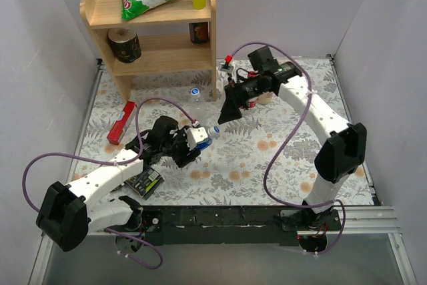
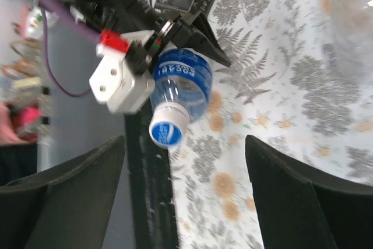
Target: Screw on the bottle caps
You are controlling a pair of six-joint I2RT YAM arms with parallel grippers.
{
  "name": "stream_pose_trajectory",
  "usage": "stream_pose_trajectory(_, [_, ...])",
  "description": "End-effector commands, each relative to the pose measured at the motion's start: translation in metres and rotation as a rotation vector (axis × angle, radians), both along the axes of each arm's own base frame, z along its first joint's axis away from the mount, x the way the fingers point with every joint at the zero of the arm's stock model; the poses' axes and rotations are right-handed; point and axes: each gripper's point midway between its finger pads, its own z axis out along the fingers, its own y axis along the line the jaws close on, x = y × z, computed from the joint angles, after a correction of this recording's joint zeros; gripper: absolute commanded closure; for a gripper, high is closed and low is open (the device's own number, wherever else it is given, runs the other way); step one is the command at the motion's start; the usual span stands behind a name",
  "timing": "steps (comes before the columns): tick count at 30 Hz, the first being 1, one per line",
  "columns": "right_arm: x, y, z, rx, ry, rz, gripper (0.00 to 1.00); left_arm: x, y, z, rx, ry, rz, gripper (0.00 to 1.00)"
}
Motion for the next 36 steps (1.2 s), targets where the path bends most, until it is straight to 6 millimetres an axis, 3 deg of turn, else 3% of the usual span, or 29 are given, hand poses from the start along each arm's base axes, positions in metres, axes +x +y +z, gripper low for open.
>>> stream_pose_trajectory(1, [-0.03, -0.034, 0.039, 0.108, -0.338, 0.18, 0.09, -0.041, -0.011, 0.013, -0.039, 0.062, -0.237, 1.0])
stream_pose_trajectory(3, [-0.038, -0.044, 0.026, 0.087, -0.432, 0.244, 0.09, -0.065, -0.013, 0.008, -0.039, 0.13, -0.386, 1.0])
stream_pose_trajectory(4, [-0.046, -0.044, 0.03, 0.107, -0.575, 0.308, 0.08, -0.069, -0.014, 0.008, -0.038, 0.145, -0.419, 1.0])
stream_pose_trajectory(6, [-0.05, -0.049, 0.006, 0.046, -0.698, 0.361, 0.08, -0.072, -0.016, 0.007, -0.025, 0.188, -0.452, 1.0])
stream_pose_trajectory(7, [-0.052, -0.04, 0.025, 0.103, -0.889, 0.387, 0.08, -0.072, -0.016, 0.007, -0.021, 0.198, -0.46, 1.0])
stream_pose_trajectory(8, [-0.053, -0.038, 0.024, 0.109, -0.95, 0.389, 0.08, -0.073, -0.016, 0.009, -0.015, 0.208, -0.47, 1.0])
stream_pose_trajectory(9, [-0.051, -0.039, 0.011, 0.081, -0.998, 0.383, 0.08, -0.074, -0.016, 0.008, -0.01, 0.213, -0.483, 1.0])
stream_pose_trajectory(11, [-0.06, -0.03, 0.024, 0.124, -1.145, 0.419, 0.08, -0.074, -0.016, 0.009, -0.006, 0.199, -0.509, 1.0])
stream_pose_trajectory(16, [-0.073, -0.018, 0.024, 0.16, -1.157, 0.496, 0.12, -0.074, -0.019, 0.016, -0.026, 0.185, -0.521, 1.0])
stream_pose_trajectory(25, [-0.111, -0.022, 0.002, 0.212, -1.26, 0.72, 0.25, -0.07, -0.026, 0.022, -0.053, 0.195, -0.501, 1.0])
stream_pose_trajectory(31, [-0.112, -0.018, 0.002, 0.22, -1.261, 0.734, 0.34, -0.067, -0.03, 0.026, -0.067, 0.194, -0.497, 1.0])
stream_pose_trajectory(36, [-0.111, -0.016, 0.001, 0.219, -1.243, 0.736, 0.53, -0.066, -0.031, 0.028, -0.071, 0.189, -0.499, 1.0])
